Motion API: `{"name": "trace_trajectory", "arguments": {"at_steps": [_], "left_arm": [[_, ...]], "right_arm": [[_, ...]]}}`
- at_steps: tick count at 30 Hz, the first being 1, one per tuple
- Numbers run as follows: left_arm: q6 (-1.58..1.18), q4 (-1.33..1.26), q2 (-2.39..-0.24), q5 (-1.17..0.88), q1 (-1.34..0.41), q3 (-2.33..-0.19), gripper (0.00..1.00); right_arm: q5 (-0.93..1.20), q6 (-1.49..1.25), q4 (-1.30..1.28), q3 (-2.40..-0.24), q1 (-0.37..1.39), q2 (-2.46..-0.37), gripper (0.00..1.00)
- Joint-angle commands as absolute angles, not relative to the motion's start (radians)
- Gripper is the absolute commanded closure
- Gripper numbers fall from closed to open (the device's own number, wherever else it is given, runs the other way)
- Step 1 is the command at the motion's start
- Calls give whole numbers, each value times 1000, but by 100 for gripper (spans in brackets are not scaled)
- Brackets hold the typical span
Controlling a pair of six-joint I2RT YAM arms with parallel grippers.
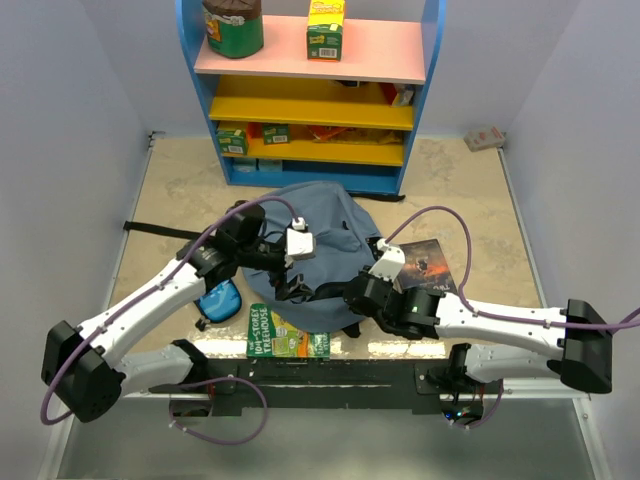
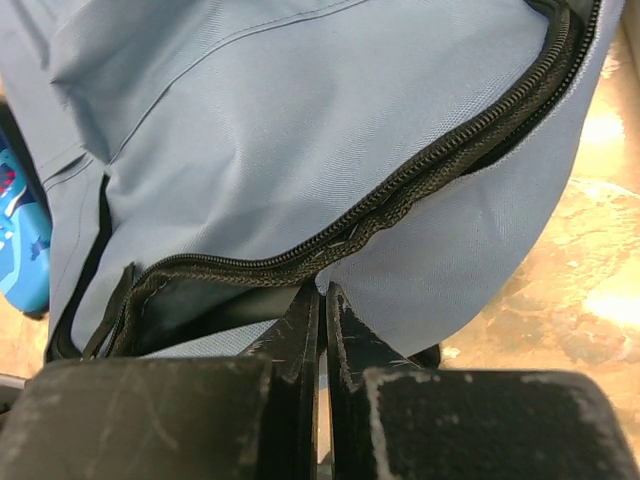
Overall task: Pack the student bag
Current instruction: Adjust the student bag at the center of the board.
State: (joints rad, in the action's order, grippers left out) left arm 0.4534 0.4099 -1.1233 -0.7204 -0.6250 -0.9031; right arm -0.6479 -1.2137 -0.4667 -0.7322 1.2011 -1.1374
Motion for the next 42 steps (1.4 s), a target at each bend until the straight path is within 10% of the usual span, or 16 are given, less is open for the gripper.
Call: {"name": "trace_trajectory", "arguments": {"at_steps": [1, 17, 23, 42], "left_arm": [[388, 270, -1161, -801, -655, -865, 3], [334, 78, -1275, -714, -745, -784, 2], [356, -41, -1299, -528, -747, -762, 29], [314, -37, -1327, -629, -749, -761, 24]], "right_arm": [[-715, -1215, -411, -735, 1216, -1103, 100], [-690, -1158, -298, -687, 1218, -1055, 100], [-678, -1108, -236, -673, 1229, -1043, 100], [-666, -1095, -250, -655, 1246, -1048, 100]]}}
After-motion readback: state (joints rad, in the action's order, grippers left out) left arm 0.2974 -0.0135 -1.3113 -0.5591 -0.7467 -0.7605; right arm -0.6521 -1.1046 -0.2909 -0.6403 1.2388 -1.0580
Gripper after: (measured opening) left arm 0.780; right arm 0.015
